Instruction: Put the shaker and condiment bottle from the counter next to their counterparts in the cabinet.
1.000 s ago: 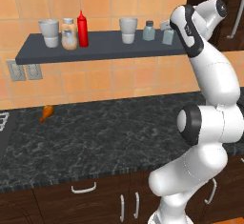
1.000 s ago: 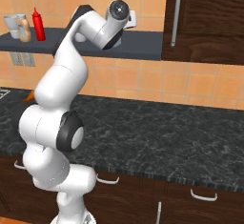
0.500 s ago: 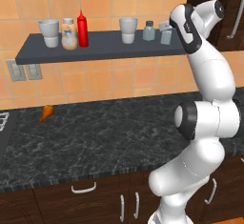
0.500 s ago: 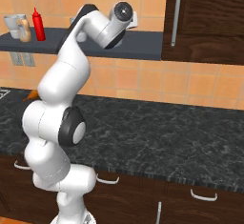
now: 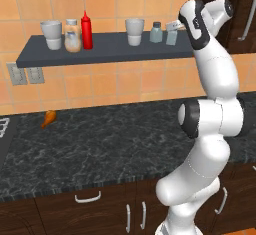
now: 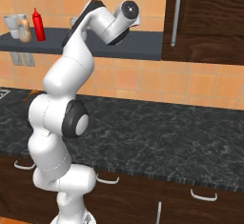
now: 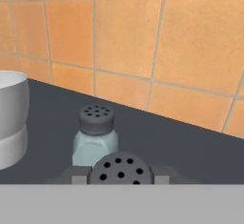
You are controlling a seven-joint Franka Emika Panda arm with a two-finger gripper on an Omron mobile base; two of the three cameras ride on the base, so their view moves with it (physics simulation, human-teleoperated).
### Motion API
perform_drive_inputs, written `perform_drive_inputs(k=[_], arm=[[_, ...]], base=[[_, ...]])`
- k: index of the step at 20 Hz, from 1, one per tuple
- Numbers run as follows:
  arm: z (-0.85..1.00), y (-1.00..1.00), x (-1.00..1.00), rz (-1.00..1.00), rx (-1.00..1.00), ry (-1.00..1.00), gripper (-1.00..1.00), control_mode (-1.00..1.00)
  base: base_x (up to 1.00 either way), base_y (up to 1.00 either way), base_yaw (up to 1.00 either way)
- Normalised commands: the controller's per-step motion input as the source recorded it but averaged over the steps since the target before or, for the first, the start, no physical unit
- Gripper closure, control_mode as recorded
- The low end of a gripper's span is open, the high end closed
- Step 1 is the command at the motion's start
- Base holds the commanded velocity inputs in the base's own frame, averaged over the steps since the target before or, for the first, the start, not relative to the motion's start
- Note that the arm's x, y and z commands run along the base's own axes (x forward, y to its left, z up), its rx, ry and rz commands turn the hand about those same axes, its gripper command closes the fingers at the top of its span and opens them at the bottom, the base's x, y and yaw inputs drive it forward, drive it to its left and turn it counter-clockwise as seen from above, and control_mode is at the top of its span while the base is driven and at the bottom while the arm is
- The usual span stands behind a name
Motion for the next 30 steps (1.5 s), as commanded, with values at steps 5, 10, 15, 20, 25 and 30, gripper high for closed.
perform_drive_inputs(k=[5,10,15,20,25,30], arm=[[-0.38,0.00,0.25,0.09,0.00,0.00,-1.00,-1.00],[-0.30,0.00,0.20,0.09,0.00,0.01,-1.00,-1.00],[-0.02,-0.06,-0.14,0.03,0.00,0.00,-1.00,-1.00],[0.01,-0.02,-0.41,0.00,0.00,0.00,-1.00,-1.00],[0.00,0.29,-0.27,-0.02,0.01,0.00,-1.00,-1.00],[0.10,0.03,-0.68,-0.14,0.04,0.00,-1.00,-1.00]], base=[[0.00,0.00,0.00],[0.00,0.00,0.00],[0.00,0.00,0.00],[0.00,0.00,0.00],[0.00,0.00,0.00],[0.00,0.00,0.00]])
